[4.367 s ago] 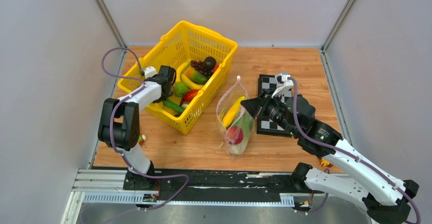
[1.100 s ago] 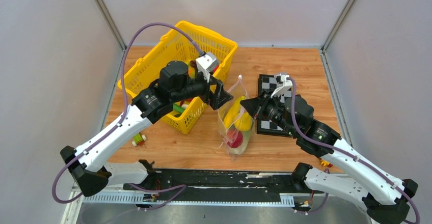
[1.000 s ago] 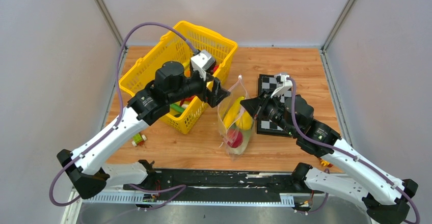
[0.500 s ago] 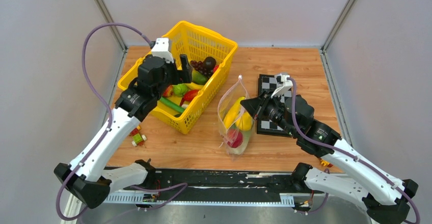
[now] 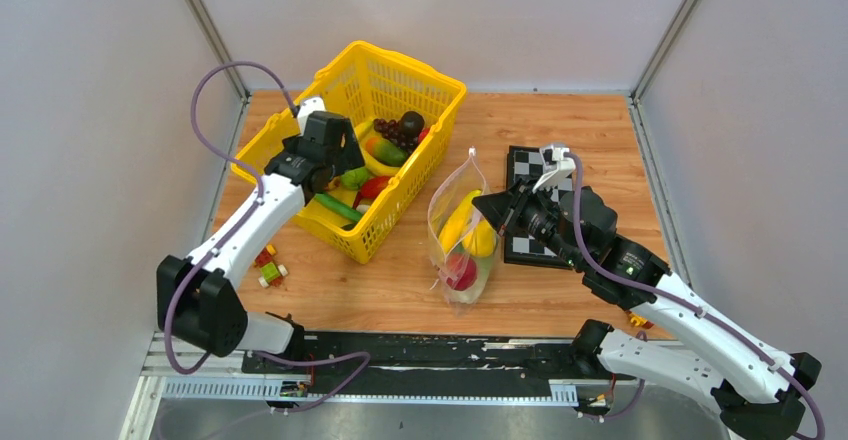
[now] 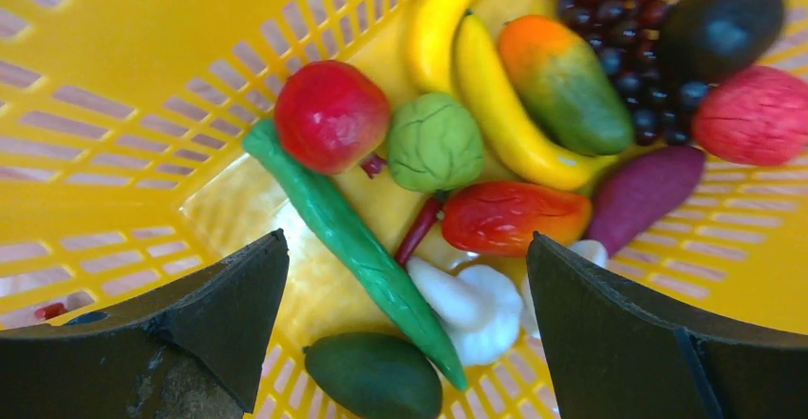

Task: Place the food in the zip-top bag and seal the zipper
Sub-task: Pick up the fake fruit from the bin, then place the fake fruit in the zipper food storage bag, then pick up the fake fruit from the bin, then place the fake fruit in the zipper food storage bag.

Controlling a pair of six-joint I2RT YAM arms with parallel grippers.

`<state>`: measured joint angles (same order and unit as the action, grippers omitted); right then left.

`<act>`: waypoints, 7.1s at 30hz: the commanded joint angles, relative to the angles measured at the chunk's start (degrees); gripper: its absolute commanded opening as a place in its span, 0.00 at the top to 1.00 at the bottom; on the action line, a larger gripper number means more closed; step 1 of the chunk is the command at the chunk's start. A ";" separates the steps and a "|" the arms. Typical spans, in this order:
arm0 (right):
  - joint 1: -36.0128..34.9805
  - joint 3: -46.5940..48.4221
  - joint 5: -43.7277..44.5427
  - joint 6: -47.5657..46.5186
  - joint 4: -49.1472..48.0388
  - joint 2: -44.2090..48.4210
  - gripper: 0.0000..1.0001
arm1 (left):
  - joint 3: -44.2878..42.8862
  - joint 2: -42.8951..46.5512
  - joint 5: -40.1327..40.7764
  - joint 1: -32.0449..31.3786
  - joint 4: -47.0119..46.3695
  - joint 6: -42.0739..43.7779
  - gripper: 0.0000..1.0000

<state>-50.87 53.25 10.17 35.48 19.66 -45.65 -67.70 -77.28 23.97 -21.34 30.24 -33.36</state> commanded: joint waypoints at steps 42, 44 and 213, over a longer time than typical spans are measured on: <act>-0.09 0.66 1.05 -0.62 -1.16 -0.01 1.00 | 14.85 -10.83 13.45 5.62 -31.85 -12.40 0.65; -0.10 0.67 0.79 -0.46 -1.29 0.07 1.00 | 15.79 -7.45 10.30 5.66 -31.49 -10.88 0.66; -0.10 -0.12 0.45 1.03 -2.27 1.07 1.00 | 11.21 14.00 -29.38 5.33 -19.14 5.56 0.69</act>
<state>-50.87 52.75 10.41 35.88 19.51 -45.39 -54.08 -70.06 0.14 -16.36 12.58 -26.92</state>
